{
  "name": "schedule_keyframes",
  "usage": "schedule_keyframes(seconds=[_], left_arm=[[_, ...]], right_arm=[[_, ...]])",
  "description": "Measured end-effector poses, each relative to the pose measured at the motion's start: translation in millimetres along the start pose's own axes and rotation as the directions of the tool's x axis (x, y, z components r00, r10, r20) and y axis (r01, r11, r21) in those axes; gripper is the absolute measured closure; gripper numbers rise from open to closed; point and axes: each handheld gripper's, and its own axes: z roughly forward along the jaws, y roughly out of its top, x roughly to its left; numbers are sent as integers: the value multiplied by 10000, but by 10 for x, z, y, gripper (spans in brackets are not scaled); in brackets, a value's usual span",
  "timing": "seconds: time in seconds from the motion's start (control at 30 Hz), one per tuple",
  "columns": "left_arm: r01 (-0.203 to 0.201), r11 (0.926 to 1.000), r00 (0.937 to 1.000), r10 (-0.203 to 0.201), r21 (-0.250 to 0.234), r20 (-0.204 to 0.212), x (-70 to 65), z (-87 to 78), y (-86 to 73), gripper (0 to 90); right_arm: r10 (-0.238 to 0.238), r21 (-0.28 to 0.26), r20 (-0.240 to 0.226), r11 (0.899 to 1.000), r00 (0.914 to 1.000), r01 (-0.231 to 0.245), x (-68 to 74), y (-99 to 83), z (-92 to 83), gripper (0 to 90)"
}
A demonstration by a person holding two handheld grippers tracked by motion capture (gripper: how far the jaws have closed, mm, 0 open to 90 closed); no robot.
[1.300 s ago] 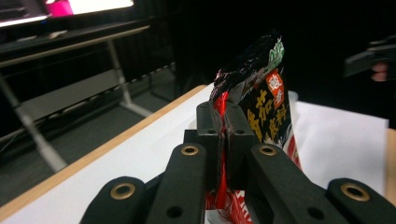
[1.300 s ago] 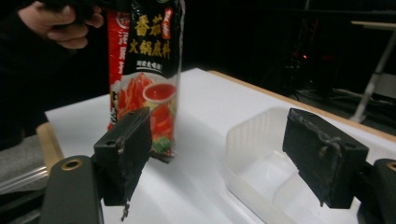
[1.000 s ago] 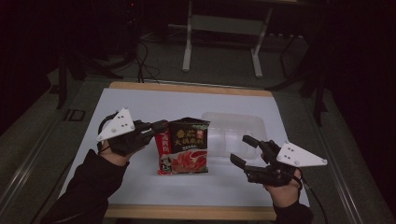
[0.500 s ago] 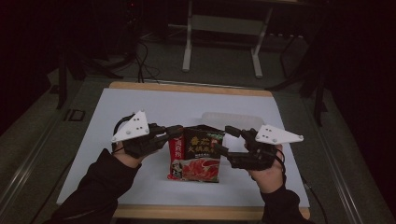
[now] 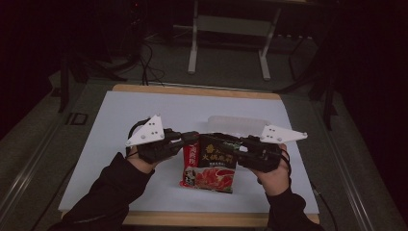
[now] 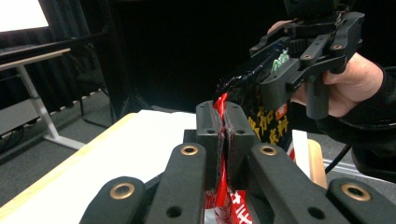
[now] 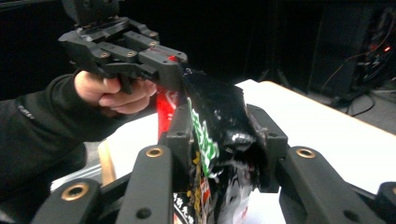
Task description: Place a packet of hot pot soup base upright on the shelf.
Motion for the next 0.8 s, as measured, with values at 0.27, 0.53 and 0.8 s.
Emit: schedule_keyframes(seconds=[0.27, 0.53, 0.8], left_arm=[[429, 9991, 9988, -428, -41, 239, 71, -10, -10, 876], [442, 9976, 9971, -408, -527, 635, 109, -30, 9, 807], [872, 9892, 9960, -887, -1174, -73, 165, -192, 32, 395]], right_arm=[[254, 281, 611, 9992, 9978, -272, 109, 64, 26, 728], [-235, 172, 1403, 9996, 9898, 213, 293, 156, -21, 750], [-777, -144, 2549, 9964, 9638, 841, 400, 310, -125, 754]])
